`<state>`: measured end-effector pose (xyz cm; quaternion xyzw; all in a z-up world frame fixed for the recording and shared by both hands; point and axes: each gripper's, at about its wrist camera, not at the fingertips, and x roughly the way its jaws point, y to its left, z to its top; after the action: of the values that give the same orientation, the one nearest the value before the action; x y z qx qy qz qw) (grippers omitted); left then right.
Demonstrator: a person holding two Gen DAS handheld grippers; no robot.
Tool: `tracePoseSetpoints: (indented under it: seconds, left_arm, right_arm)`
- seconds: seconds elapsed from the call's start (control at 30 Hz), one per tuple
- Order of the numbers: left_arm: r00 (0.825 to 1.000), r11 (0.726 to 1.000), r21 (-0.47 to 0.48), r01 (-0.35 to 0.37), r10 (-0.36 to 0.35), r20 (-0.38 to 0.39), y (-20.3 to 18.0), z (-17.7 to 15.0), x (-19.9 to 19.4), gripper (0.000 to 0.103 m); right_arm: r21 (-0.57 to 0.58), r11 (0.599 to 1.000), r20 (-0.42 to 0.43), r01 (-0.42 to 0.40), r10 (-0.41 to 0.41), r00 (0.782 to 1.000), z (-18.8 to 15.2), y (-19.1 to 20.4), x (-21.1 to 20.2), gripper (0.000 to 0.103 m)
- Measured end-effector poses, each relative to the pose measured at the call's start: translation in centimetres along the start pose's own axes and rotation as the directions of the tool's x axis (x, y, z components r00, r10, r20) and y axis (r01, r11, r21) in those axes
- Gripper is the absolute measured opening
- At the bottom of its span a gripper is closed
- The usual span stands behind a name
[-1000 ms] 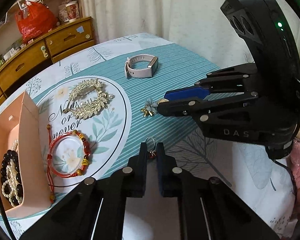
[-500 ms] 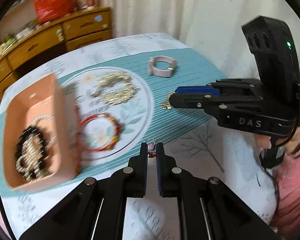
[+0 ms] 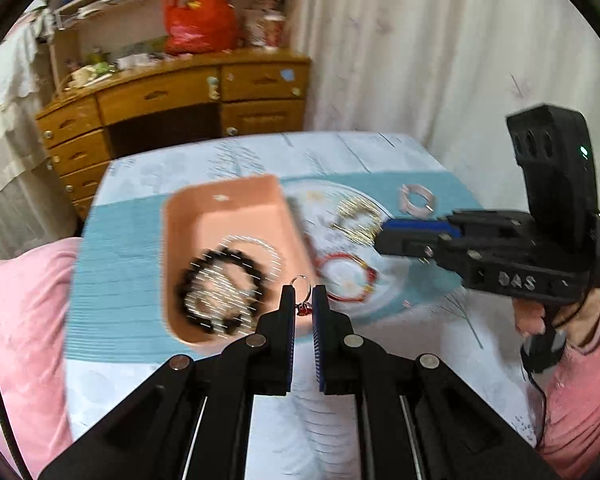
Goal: Organize jewelry
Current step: 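Carry the pendant and ring over the pink box and open both grippers, then move the right gripper to the white smartwatch while the left moves to the pink-stone ring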
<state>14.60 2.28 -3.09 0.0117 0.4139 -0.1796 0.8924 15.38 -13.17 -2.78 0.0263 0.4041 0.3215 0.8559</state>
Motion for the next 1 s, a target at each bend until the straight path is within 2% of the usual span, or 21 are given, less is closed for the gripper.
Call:
tracePoseSetpoints:
  seconds: [0.23, 0.4, 0.43, 0.47, 0.5, 0.53, 0.57, 0.67, 0.73, 0.8, 0.97, 1.0]
  left_arm:
    - [0.997, 0.997, -0.059, -0.048, 0.051, 0.060, 4.1, 2.0, -0.6, 0.006]
    - [0.999, 0.994, -0.099, -0.034, 0.038, 0.037, 5.8, 2.3, 0.6, 0.008]
    - [0.999, 0.993, -0.108, -0.041, 0.043, 0.019, 6.1, 2.2, 1.0, 0.020]
    - [0.999, 0.991, -0.125, -0.052, 0.053, 0.006, 6.4, 2.2, 1.3, 0.029]
    - [0.998, 0.989, -0.137, -0.062, 0.062, -0.005, 6.5, 2.1, 1.7, 0.047]
    - [0.998, 0.987, -0.144, -0.068, 0.067, -0.013, 6.7, 2.1, 1.8, 0.058]
    - [0.997, 0.986, -0.150, -0.073, 0.071, -0.017, 6.7, 2.0, 1.8, 0.060]
    - [0.997, 0.985, -0.155, -0.081, 0.079, -0.021, 6.8, 1.9, 1.5, 0.063]
    - [0.994, 0.981, -0.160, -0.108, 0.102, -0.046, 6.7, 2.1, 1.6, 0.079]
    - [0.990, 0.979, -0.156, -0.130, 0.120, -0.068, 6.4, 2.1, 1.8, 0.080]
    - [0.974, 0.975, -0.142, -0.170, 0.144, -0.172, 5.2, 1.5, 2.7, 0.081]
    - [0.972, 0.978, -0.129, -0.164, 0.139, -0.189, 4.7, 1.2, 2.8, 0.086]
  right_arm:
    - [-0.012, 0.999, -0.018, -0.037, 0.036, 0.999, 2.5, 3.0, 1.9, 0.018]
    - [0.003, 0.999, -0.021, -0.050, 0.050, 0.999, 3.7, 3.8, 3.0, 0.018]
    - [0.012, 0.999, -0.022, -0.049, 0.049, 0.999, 3.9, 3.7, 3.2, 0.019]
    - [0.028, 0.998, -0.023, -0.053, 0.054, 0.998, 4.0, 3.5, 3.4, 0.024]
    - [0.043, 0.997, -0.024, -0.058, 0.059, 0.998, 4.1, 3.3, 3.6, 0.028]
    - [0.068, 0.996, -0.026, -0.062, 0.064, 0.998, 4.1, 3.0, 3.7, 0.038]
    - [0.086, 0.994, -0.032, -0.064, 0.067, 0.997, 4.0, 2.6, 3.8, 0.040]
    - [0.091, 0.995, -0.035, -0.050, 0.054, 0.998, 4.1, 2.4, 3.6, 0.040]
    - [0.090, 0.995, -0.032, -0.034, 0.037, 0.999, 4.2, 2.3, 3.2, 0.040]
    - [0.098, 0.995, -0.032, -0.018, 0.021, 0.999, 4.2, 2.1, 2.9, 0.042]
    - [0.128, 0.987, -0.059, 0.094, -0.087, 0.994, 3.9, 0.8, 1.6, 0.057]
    - [0.133, 0.984, -0.064, 0.117, -0.109, 0.992, 3.8, 0.5, 1.4, 0.057]
